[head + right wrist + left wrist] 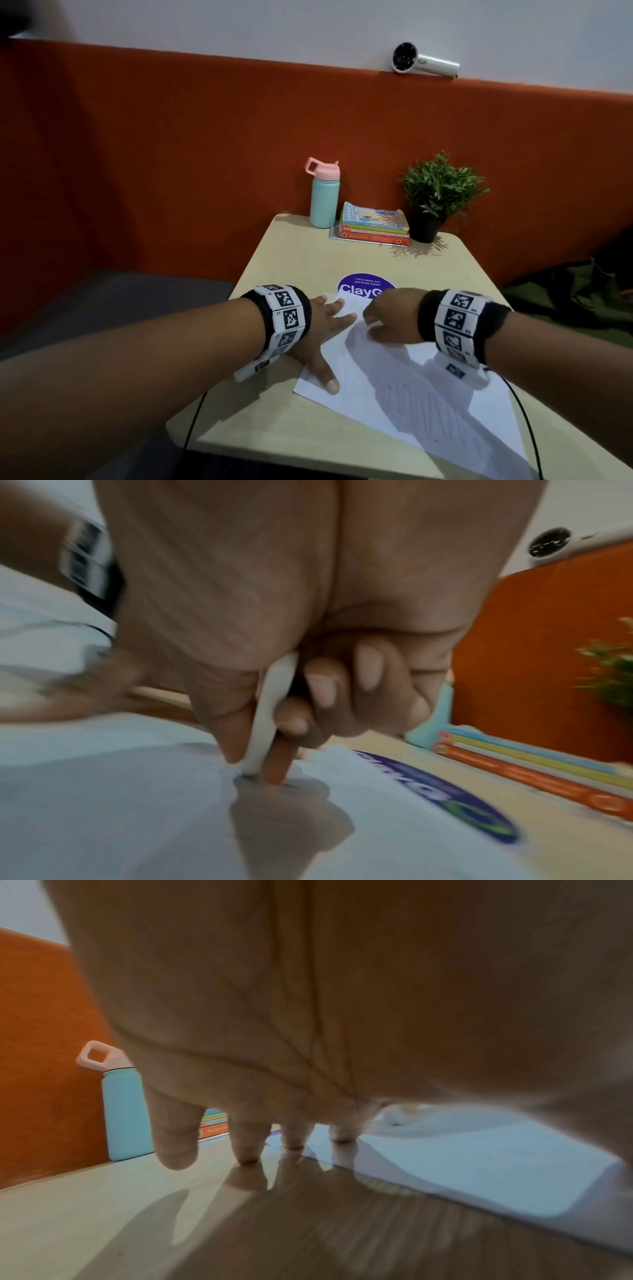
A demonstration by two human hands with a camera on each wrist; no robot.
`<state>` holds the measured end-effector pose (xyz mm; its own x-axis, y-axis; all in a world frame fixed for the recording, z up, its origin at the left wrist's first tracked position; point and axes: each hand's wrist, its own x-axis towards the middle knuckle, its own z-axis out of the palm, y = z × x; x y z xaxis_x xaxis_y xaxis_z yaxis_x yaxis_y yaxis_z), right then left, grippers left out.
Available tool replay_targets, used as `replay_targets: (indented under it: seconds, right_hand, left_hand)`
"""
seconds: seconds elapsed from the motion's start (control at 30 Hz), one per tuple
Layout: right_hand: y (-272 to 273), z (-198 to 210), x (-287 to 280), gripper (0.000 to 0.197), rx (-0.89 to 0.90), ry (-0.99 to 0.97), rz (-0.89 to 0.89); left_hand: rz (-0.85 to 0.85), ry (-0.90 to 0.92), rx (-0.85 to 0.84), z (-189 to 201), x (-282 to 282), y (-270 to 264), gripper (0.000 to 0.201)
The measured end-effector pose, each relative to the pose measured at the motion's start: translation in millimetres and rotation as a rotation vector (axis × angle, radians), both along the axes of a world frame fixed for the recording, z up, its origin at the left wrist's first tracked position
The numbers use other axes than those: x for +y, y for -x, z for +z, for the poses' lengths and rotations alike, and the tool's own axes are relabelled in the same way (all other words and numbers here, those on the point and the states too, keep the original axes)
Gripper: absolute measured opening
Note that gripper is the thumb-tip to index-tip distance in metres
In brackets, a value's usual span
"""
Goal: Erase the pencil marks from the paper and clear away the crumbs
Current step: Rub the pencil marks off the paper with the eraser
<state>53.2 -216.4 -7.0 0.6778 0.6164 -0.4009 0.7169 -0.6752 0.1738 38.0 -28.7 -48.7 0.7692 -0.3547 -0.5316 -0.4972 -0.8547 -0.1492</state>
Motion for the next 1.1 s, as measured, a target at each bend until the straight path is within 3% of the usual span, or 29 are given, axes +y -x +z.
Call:
replay_targets:
  seconds: [0.13, 0.33, 0.5, 0.67, 0.8, 0.87, 1.0, 1.1]
  right_hand:
    - [26.2, -18.4, 6.6, 0.031, 0.222, -0.102, 0.153]
    - [-27.4, -1.6, 0.6, 0.032, 0.022, -0.022, 0.063]
    - [12.4, -12.0, 4.2, 0.033, 0.158, -0.014, 0.243]
    - [-34.0, -4.6, -5.0, 0.03, 0.017, 0.008, 0.139]
    - [10.5, -13.3, -5.9, 0.029, 0.118, -0.021, 0.238]
    - [6.8, -11.9, -9.0, 0.029, 0.161, -0.026, 0.217]
    - [-25.7, -2.9, -17.1, 0.028, 0.017, -0.006, 0.088]
    - [8.2, -8.0, -10.5, 0.025, 0.071, -0.008, 0.161]
  left_hand:
    - [-0.018, 0.003, -0.008, -6.2, 2.8, -2.3, 0.136]
    - [0.007, 0.047, 0.044, -2.8, 4.1, -1.9, 0.135]
    - [0.018, 0.038, 0.043, -3.8, 2.9, 0.1, 0.135]
    - [0.046, 0.031, 0.07, 4.4, -0.6, 1.0, 0.136]
    - [0.044, -0.015, 0.06, 5.1, -3.1, 1.3, 0.135]
    - [0.046, -0.008, 0.058, 6.2, -2.3, 2.7, 0.134]
    - [0.038, 0.007, 0.048, 6.6, -0.6, 2.4, 0.135]
    - [0.032, -0.003, 0.032, 6.4, -0.3, 2.7, 0.139]
